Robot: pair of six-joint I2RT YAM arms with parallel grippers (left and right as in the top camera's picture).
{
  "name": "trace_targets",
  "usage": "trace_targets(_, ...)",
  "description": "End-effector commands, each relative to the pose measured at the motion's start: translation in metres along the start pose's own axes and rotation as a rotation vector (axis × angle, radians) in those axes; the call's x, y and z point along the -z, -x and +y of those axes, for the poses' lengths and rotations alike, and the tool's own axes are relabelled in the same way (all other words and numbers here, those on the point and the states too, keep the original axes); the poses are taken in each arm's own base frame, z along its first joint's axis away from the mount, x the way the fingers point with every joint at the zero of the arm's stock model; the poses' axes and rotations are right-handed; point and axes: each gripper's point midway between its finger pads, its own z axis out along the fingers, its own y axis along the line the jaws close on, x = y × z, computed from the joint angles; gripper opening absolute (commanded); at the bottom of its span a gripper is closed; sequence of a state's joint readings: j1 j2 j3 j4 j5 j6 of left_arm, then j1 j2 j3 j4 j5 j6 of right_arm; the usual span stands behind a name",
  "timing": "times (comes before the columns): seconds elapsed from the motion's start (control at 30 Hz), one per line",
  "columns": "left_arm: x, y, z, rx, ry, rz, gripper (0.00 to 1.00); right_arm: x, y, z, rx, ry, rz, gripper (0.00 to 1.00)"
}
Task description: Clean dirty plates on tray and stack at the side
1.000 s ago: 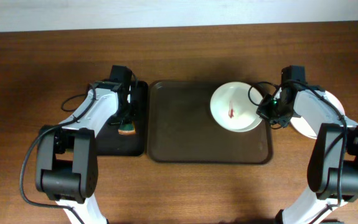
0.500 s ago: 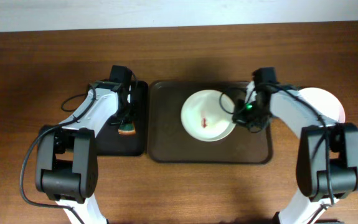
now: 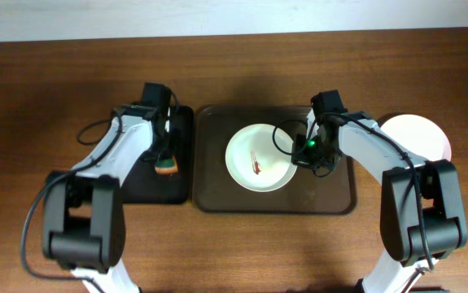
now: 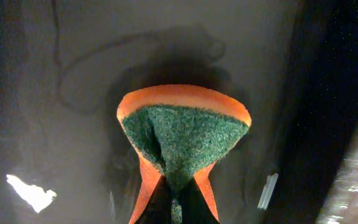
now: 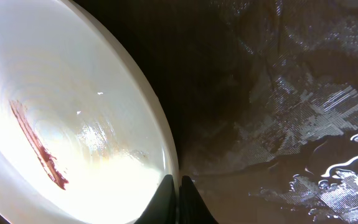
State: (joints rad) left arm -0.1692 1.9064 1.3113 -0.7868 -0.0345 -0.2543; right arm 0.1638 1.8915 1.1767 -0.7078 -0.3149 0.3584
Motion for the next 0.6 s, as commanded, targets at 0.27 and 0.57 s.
trace_targets(0.27, 0.148, 0.054, 0.0, 0.007, -0.064, -0.444, 0.0, -0.006, -0.003, -0.004, 0.01, -0.022, 0.015, 0.04)
trace_targets(0.57, 0.21, 0.048, 0.018, 0.034, -0.019, -0.599, 0.0, -0.006, -0.003, -0.004, 0.01, -0.022, 0.014, 0.04)
